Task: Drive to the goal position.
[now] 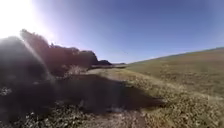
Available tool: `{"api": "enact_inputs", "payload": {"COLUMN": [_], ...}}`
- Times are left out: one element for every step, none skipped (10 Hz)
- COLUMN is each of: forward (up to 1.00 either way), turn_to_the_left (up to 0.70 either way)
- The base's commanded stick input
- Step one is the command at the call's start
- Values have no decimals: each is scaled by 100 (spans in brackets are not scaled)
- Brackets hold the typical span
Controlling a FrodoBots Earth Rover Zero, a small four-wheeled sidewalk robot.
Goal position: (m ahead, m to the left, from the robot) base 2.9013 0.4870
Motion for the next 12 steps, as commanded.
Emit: {"api": "enact_inputs", "payload": {"forward": [70, 70, 70, 70, 70, 70, 70, 70, 70, 70, 70, 70], "turn_to_the_left": [0, 0, 0, 0, 0, 0, 0, 0, 0, 0, 0, 0]}}
